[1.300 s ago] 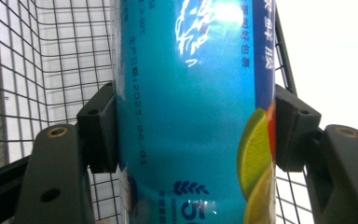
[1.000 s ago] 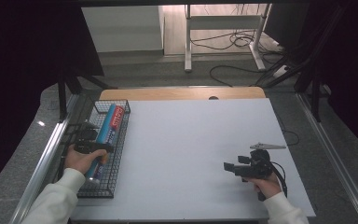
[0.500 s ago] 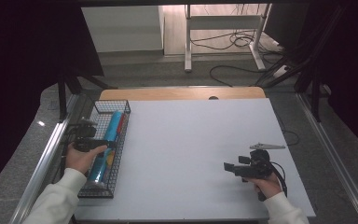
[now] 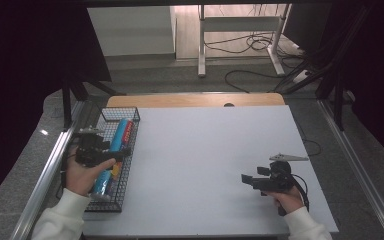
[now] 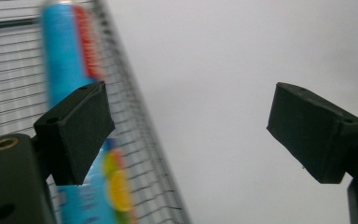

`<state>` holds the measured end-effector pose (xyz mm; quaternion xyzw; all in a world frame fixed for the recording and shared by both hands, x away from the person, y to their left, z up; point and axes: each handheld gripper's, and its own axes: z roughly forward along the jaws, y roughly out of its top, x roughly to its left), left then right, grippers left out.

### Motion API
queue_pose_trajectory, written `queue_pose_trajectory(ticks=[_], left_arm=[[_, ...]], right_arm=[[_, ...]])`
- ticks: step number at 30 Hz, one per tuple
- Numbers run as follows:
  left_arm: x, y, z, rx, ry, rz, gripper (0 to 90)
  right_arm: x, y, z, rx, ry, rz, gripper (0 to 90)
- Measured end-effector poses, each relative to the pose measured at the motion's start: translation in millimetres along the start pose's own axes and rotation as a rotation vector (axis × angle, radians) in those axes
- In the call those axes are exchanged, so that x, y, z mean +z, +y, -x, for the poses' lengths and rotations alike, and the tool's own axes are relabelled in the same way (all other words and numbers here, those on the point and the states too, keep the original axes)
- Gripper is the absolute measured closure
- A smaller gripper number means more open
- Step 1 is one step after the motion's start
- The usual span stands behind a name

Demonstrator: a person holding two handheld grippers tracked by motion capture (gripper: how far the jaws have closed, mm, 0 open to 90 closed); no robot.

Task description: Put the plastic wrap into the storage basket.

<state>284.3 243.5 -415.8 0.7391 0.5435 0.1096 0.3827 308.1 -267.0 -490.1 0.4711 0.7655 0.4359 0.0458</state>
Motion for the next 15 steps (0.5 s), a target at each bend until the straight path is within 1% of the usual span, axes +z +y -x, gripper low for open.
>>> queue_pose_trajectory(ticks=[2,4,7,9,10,13,14,15], left_arm=[[5.4,-7.0,13.6,0.032,-0.052,0.014,14.1],[13.7,-14.8,27.3,0.061,-0.103,0.010,14.2],[27.0,-27.3,46.7,0.097,-0.150,-0.005,14.8],[34.4,-34.8,58.3,0.125,-0.180,-0.019,15.2],[37.3,-38.2,63.6,0.140,-0.190,-0.017,15.2],[46.2,-49.4,77.9,0.189,-0.197,-0.022,15.4],[49.5,-54.7,81.4,0.194,-0.200,-0.018,15.6],[52.4,-60.9,83.9,0.189,-0.204,0.001,15.7]], right_arm=[[-1.0,-0.2,-1.9,-0.013,-0.001,0.016,15.0],[-1.7,-0.7,-4.2,-0.027,-0.003,0.029,15.0],[-3.0,-2.3,-7.9,-0.071,-0.012,0.047,14.7],[-4.1,-3.8,-11.2,-0.112,-0.035,0.064,14.0],[-4.7,-4.6,-12.5,-0.131,-0.044,0.065,13.7],[-6.6,-8.0,-15.7,-0.158,-0.069,0.050,13.3],[-7.3,-9.6,-16.3,-0.167,-0.074,0.054,13.3],[-8.1,-11.1,-16.7,-0.172,-0.081,0.056,13.3]])
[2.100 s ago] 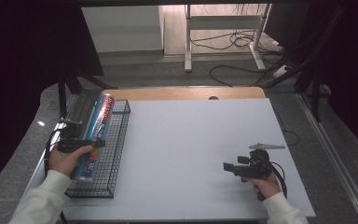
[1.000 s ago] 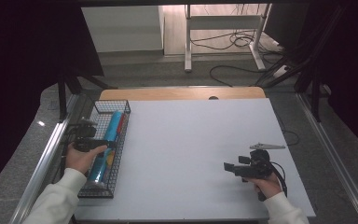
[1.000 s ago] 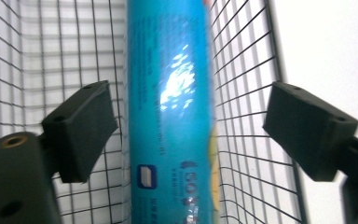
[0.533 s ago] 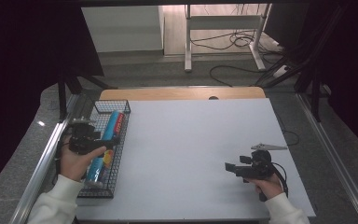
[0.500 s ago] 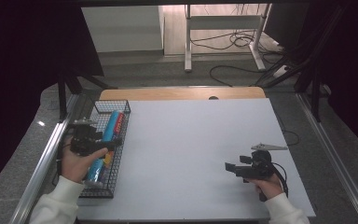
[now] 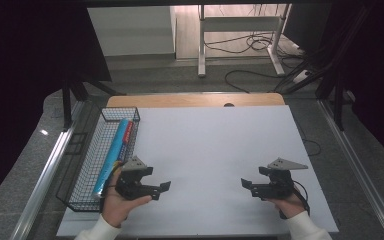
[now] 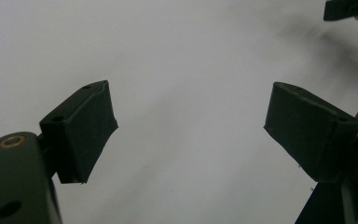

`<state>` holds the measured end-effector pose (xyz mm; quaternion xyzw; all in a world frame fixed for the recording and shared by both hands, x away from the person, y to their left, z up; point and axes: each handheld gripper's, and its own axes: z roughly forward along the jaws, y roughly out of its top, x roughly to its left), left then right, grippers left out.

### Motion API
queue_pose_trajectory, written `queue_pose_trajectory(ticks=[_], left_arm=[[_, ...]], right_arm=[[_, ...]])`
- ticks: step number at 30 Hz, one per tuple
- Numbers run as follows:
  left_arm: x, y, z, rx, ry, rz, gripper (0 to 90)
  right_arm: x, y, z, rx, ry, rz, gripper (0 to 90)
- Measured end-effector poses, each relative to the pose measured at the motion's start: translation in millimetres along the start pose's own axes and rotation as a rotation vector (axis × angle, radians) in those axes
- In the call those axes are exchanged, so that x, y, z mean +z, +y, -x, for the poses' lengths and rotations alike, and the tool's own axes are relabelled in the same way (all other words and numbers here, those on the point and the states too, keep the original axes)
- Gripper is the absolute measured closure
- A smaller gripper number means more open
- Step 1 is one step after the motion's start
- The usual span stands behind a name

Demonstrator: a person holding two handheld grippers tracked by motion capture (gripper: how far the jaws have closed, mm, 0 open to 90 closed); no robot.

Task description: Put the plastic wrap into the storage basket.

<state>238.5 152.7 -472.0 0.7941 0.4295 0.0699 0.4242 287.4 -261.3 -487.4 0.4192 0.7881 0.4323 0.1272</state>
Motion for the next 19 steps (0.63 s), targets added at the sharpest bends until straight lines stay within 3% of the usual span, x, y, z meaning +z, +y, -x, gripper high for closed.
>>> queue_pose_trajectory(ticks=[1,2,3,6,8,14,19], left_arm=[[4.0,-5.2,2.7,-0.001,0.005,0.000,17.2],[8.1,-7.5,5.1,0.030,0.009,-0.041,17.4],[10.0,-9.1,6.8,0.045,0.025,-0.046,16.5],[13.9,-9.4,8.5,0.042,0.001,-0.048,17.5],[15.9,-9.9,8.9,0.054,0.011,-0.049,17.5],[17.8,-11.7,5.2,0.039,-0.006,-0.059,17.6],[16.8,-14.0,5.7,0.055,0.021,-0.060,19.2]], right_arm=[[-0.8,-1.4,-0.4,-0.004,-0.006,0.001,13.3],[-1.6,-2.7,-0.6,-0.008,-0.009,0.004,13.2],[-2.3,-3.8,-0.6,-0.012,-0.011,0.010,13.2],[-4.0,-5.9,0.4,-0.019,-0.021,0.027,12.5],[-5.4,-7.1,0.7,-0.030,-0.020,0.045,11.8],[-4.7,-10.7,1.2,-0.055,-0.025,0.048,9.6],[0.3,-10.4,2.0,-0.085,-0.024,0.048,7.2]])
